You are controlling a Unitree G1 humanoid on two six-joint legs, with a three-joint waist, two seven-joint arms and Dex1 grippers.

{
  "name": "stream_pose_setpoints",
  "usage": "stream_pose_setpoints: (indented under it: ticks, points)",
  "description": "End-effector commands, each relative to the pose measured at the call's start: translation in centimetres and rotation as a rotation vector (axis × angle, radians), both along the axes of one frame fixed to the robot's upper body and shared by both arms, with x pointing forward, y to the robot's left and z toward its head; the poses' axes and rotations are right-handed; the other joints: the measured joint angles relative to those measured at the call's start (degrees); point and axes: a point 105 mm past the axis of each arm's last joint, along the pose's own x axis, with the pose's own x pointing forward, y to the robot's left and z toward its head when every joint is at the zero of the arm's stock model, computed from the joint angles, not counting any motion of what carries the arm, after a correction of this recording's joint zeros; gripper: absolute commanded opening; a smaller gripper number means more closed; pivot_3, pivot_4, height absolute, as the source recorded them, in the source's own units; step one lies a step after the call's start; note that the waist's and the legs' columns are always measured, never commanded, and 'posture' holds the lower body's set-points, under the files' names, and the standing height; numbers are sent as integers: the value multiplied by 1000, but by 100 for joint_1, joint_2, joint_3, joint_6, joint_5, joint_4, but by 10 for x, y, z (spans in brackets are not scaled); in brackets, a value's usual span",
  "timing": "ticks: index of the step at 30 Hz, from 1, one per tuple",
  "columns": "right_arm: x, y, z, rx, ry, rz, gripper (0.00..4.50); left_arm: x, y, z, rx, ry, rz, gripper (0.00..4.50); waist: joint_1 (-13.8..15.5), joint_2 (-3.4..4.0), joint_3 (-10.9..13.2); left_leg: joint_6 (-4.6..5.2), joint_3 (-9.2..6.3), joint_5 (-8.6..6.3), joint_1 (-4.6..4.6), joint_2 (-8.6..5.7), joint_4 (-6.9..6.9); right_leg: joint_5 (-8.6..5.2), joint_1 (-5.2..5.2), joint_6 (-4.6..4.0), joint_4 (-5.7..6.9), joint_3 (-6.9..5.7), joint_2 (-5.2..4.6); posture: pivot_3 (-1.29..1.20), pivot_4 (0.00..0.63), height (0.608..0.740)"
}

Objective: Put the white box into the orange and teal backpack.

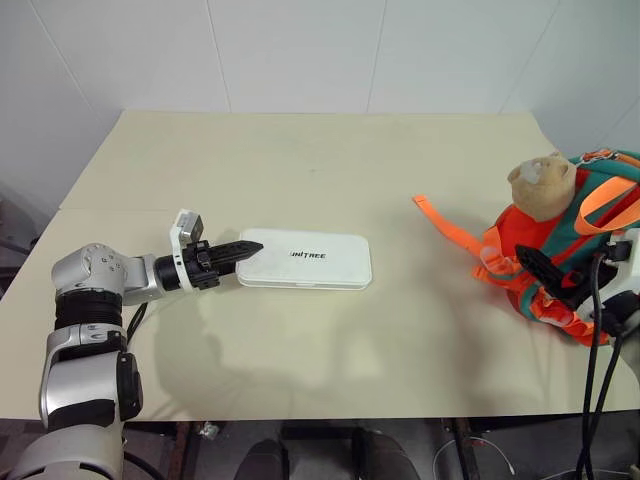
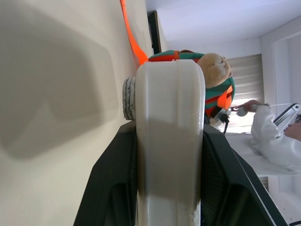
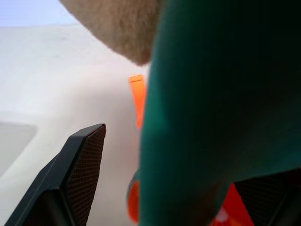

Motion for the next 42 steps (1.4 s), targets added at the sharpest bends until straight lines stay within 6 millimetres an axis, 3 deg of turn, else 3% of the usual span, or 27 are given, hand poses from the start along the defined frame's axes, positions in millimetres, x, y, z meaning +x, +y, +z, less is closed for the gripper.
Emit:
stream_pose_setpoints:
  ticks: [1, 9, 11, 18, 23, 27, 36, 42]
  points:
    - [5, 8, 6, -11, -43, 17, 3570, -2, 2, 16, -39, -61, -4, 1327, 2, 0, 0, 0, 0, 0, 0, 0, 0, 0, 0, 0, 1, 0, 0, 0, 150, 740]
    - [8, 26, 8, -10, -49, 93, 929, -7, 6, 15, -34, -64, 4, 1327, 5, 0, 0, -1, 1, 0, 0, 0, 2, 1, 1, 1, 1, 2, -1, 0, 150, 740]
    - [7, 33, 9, -7, -52, 124, 595, -9, 7, 14, -32, -65, 5, 1327, -1, 0, 0, -1, 0, 0, 0, 1, 1, 1, 0, 1, 1, 3, -1, 0, 150, 740]
    - [10, 68, 21, 17, -84, 251, 592, -12, 13, 17, -24, -74, 14, 1327, -5, 0, 0, -2, 0, 0, 3, 2, 2, 1, 0, 0, 2, 5, -1, 0, 150, 740]
    - [-4, 117, 27, 38, -54, 493, 592, -12, 26, 21, 17, -86, 45, 1327, -12, 0, 0, -3, -20, 0, 3, 6, -5, 0, -5, -1, 4, 5, 0, 0, 150, 740]
    - [-19, 142, 30, 21, -34, 643, 592, -10, 37, 28, 41, -111, 79, 1327, -1, 1, 1, -8, -36, -4, 0, 7, -6, 0, -9, -1, -3, 8, 1, 0, 150, 740]
    - [-29, 161, 40, 2, -45, 758, 592, -4, 53, 37, 82, -150, 127, 1327, 9, 1, 1, -6, -32, -7, -5, 5, -6, 0, -9, -1, -13, 4, 1, 0, 150, 740]
    - [-55, 182, 43, -34, -40, 929, 592, -1, 57, 42, 93, -169, 135, 1327, 7, 1, 1, -3, -20, -9, -12, 7, -8, -2, -13, -3, -15, 1, 3, 0, 150, 740]
